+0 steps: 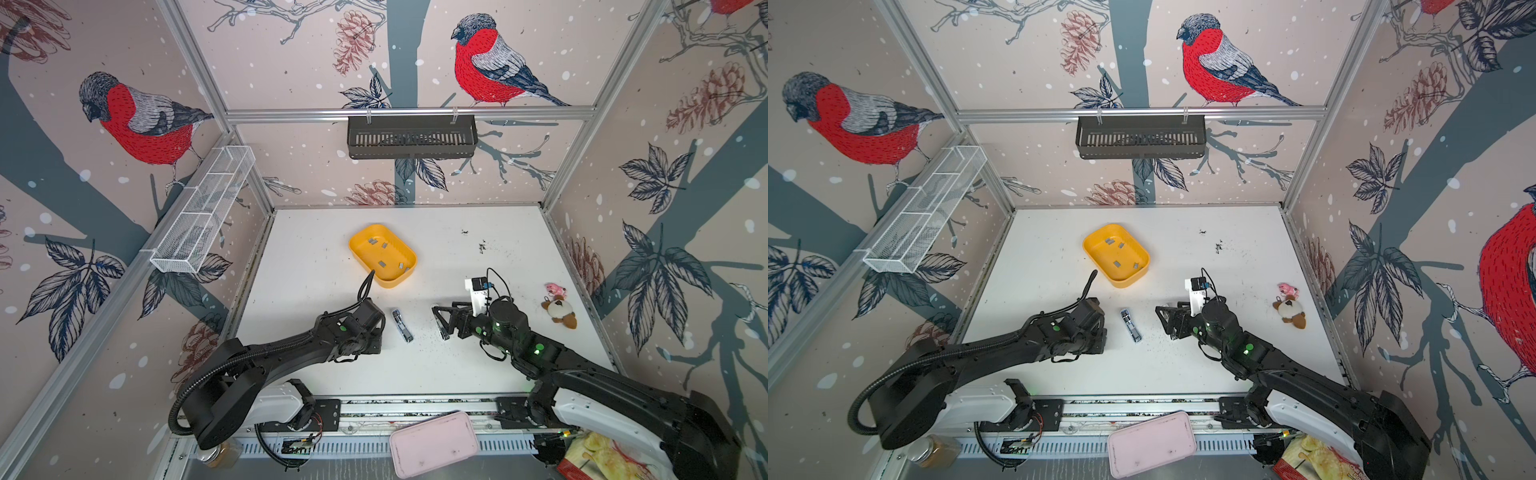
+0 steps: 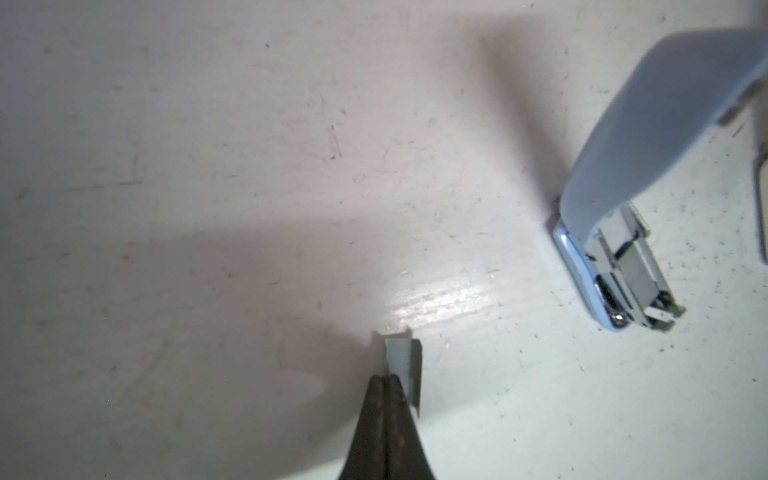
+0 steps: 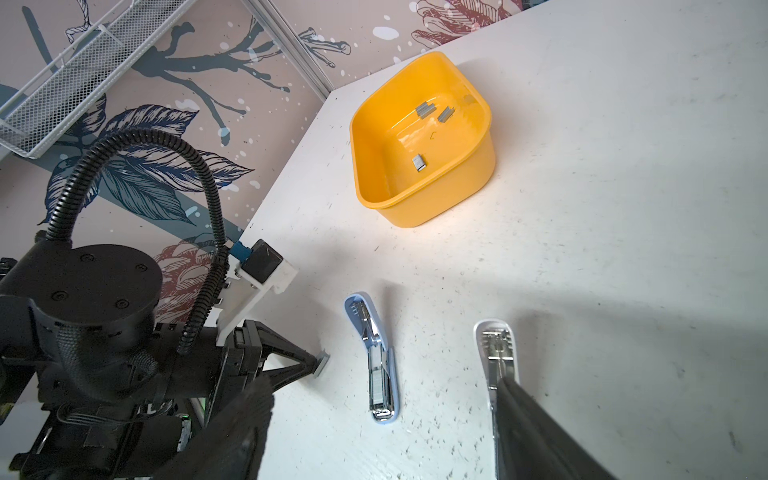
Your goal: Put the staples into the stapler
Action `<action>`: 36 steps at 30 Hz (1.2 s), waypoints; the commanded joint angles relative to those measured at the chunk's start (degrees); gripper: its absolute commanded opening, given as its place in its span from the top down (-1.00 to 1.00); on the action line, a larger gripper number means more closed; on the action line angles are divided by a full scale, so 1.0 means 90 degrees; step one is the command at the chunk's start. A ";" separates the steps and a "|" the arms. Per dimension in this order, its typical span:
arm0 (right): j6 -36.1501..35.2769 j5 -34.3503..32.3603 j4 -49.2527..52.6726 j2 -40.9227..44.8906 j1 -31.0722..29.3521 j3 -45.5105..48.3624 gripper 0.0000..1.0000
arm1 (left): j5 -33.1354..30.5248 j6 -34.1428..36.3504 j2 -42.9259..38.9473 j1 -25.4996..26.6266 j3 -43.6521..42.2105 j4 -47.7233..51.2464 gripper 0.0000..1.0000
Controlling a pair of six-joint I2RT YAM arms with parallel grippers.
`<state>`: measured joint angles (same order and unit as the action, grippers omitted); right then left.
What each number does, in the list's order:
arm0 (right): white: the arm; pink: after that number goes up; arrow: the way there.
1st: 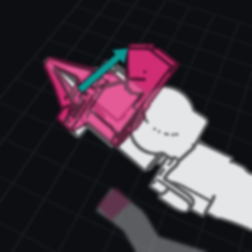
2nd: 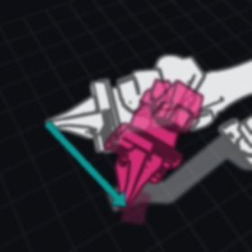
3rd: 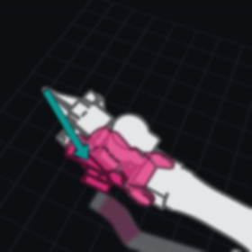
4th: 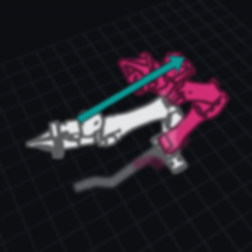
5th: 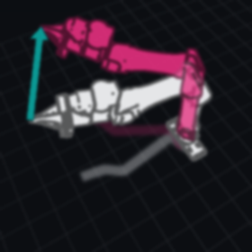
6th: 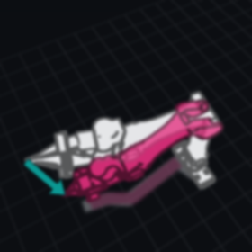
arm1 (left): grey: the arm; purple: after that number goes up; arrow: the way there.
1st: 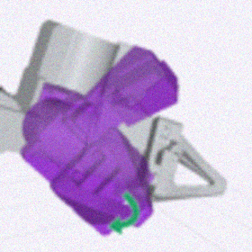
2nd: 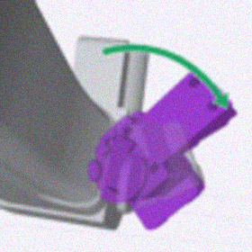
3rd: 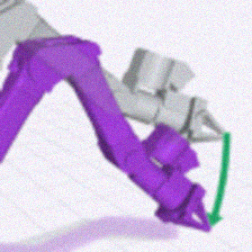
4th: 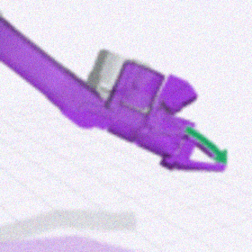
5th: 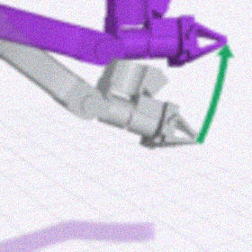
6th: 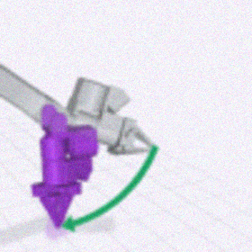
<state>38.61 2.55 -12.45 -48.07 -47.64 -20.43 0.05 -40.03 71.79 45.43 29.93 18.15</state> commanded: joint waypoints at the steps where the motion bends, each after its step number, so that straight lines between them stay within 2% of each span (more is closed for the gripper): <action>1: -0.0052 -0.0097 -0.0058 0.0067 -0.0010 -0.0023 -0.69 | 0.0288 -0.0025 -0.0192 -0.0126 0.0001 -0.0185 1.00; 7: -0.0021 -0.0106 0.0049 0.0107 -0.0010 -0.0095 -0.69 | 0.1106 0.0153 -0.0848 -0.0711 -0.0076 -0.0437 1.00; 12: 0.0009 -0.0129 0.0162 0.0130 -0.0019 -0.0197 -0.68 | 0.1848 0.0355 -0.1376 -0.0960 -0.0003 -0.0801 1.00; 17: 0.0108 -0.0005 0.0252 0.0156 -0.0010 -0.0413 -0.69 | 0.2869 0.0403 -0.1532 -0.1101 -0.0081 -0.1914 1.00; 23: 0.0334 0.0232 0.0186 0.0258 0.0000 -0.0687 -0.69 | 0.3748 0.0193 -0.1263 -0.1211 -0.0088 -0.3260 1.00; 27: 0.0537 0.0538 0.0077 0.0295 0.0048 -0.0913 -0.69 | 0.4488 -0.0084 -0.1048 -0.1390 -0.0118 -0.4142 1.00; 30: 0.0692 0.0763 0.0024 0.0275 0.0107 -0.1055 -0.69 | 0.4719 -0.0193 -0.1012 -0.1483 -0.0093 -0.4459 1.00; 36: 0.1214 0.1896 -0.0630 0.0133 0.0459 -0.1013 -0.69 | 0.5401 -0.0934 -0.1018 -0.1743 -0.0346 -0.5819 1.00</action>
<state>46.39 13.06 -12.73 -46.59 -44.29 -29.56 43.59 -44.01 62.67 30.46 27.42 -23.49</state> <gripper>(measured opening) 0.847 0.050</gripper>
